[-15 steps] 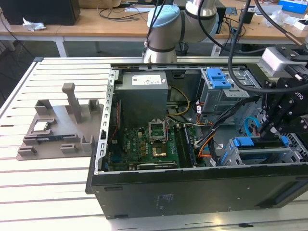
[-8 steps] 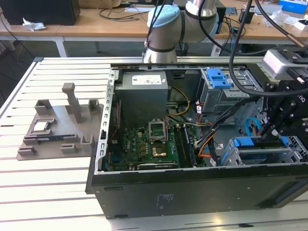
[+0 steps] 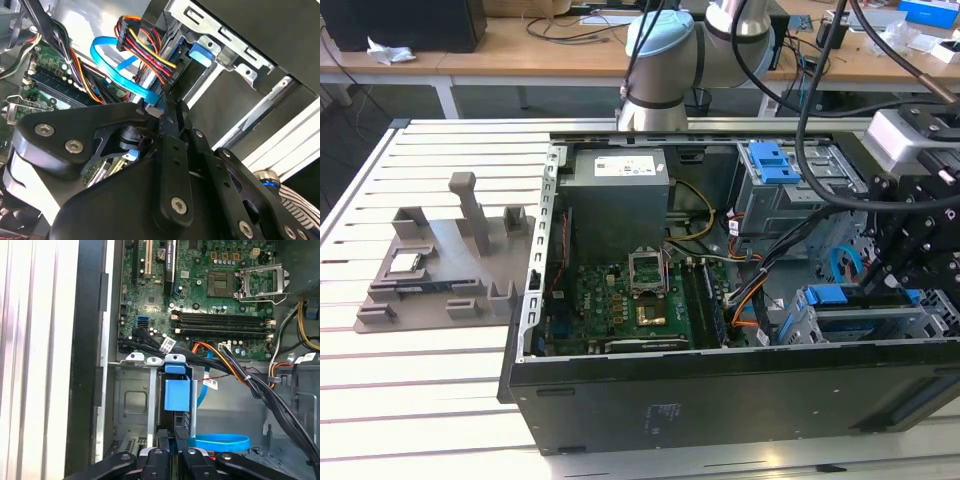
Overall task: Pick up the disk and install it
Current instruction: 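Insert the second disk wire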
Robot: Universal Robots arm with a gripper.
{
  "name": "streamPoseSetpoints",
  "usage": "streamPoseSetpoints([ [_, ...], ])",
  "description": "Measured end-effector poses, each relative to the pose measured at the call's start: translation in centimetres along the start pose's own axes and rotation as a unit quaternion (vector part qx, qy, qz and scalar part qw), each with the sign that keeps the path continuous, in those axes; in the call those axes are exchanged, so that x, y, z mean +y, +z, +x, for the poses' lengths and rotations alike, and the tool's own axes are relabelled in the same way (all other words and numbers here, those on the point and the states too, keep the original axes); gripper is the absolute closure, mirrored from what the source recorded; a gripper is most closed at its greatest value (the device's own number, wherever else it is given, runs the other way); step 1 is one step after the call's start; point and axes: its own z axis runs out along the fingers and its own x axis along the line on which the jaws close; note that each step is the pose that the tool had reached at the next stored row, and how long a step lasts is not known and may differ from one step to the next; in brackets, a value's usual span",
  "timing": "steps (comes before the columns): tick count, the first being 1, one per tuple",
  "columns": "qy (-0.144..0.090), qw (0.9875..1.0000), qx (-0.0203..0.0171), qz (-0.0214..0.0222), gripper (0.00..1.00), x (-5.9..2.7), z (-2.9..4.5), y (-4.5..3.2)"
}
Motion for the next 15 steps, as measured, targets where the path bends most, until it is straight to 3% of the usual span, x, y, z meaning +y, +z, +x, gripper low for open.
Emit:
streamPoseSetpoints([
  [1, 0.000, 1.0000, -0.0050, 0.0003, 0.84, 0.01, 0.02, -0.01],
  [4, -0.001, 0.9999, -0.0141, 0.0010, 0.84, 0.05, 0.02, -0.60],
  [6, -0.001, 0.9997, -0.0242, 0.0014, 0.84, 0.05, 0.02, -0.60],
  [7, -0.002, 0.9996, -0.0268, 0.0015, 0.84, 0.04, 0.02, -0.51],
  [15, -0.002, 0.9996, -0.0272, 0.0014, 0.84, 0.01, -0.17, -0.21],
])
